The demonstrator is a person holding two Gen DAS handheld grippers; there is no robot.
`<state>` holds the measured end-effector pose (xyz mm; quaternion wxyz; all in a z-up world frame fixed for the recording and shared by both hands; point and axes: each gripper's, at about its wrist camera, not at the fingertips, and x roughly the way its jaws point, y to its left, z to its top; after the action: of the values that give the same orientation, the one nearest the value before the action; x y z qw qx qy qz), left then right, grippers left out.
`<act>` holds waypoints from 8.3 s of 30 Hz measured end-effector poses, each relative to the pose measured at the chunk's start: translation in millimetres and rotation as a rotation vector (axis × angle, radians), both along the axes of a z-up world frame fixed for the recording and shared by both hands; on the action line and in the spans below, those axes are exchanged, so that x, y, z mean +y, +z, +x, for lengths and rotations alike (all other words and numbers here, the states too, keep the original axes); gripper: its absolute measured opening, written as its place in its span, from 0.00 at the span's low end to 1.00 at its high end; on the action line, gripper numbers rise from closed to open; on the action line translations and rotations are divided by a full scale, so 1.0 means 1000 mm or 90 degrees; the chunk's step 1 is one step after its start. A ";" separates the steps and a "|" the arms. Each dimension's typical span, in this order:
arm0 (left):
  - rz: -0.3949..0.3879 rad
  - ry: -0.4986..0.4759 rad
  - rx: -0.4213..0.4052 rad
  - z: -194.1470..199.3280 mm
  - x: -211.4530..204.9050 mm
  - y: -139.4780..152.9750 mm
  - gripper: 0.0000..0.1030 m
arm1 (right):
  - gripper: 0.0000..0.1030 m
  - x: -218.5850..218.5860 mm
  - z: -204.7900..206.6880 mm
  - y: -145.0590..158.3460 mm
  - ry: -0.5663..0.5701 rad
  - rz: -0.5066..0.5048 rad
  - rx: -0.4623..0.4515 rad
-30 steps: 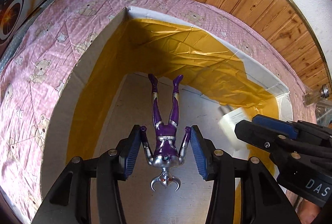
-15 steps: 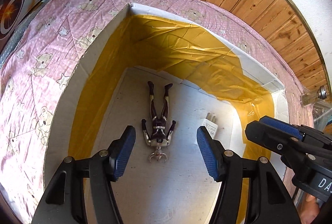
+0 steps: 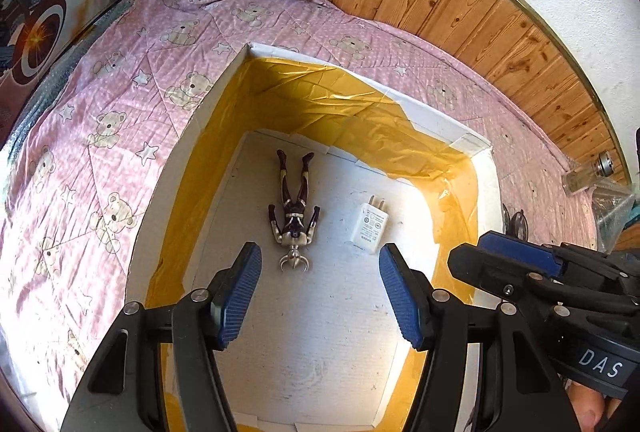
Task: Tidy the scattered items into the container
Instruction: 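Withdraw both grippers from the box and reach toward the remaining items, then grasp the tissue pack with the left gripper while the right gripper grasps the red staple box, then carry the tissue pack and staple box over the box with both grippers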
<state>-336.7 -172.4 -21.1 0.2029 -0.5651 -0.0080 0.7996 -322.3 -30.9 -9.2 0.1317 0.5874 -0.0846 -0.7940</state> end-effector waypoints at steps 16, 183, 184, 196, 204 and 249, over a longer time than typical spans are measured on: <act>0.014 0.009 0.043 0.057 -0.006 0.038 0.61 | 0.37 0.011 0.059 0.035 0.011 -0.022 0.038; 0.091 -0.206 -0.015 0.157 0.117 0.020 0.51 | 0.15 0.145 0.208 -0.016 -0.131 -0.050 0.069; 0.094 -0.203 -0.013 0.157 0.112 0.023 0.51 | 0.15 0.141 0.207 -0.013 -0.126 -0.050 0.071; 0.123 -0.145 0.008 0.152 0.061 0.044 0.51 | 0.15 0.097 0.194 0.019 -0.050 -0.050 0.093; 0.139 -0.100 0.015 0.146 0.028 0.053 0.51 | 0.15 0.071 0.182 0.036 0.000 -0.047 0.102; 0.126 0.070 -0.080 0.086 -0.027 -0.008 0.51 | 0.15 -0.012 0.056 0.027 0.156 -0.019 0.089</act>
<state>-251.0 -199.6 -29.5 0.2127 -0.5900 -0.1302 0.7679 -266.4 -42.9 18.1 0.2417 0.5349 -0.0145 -0.8095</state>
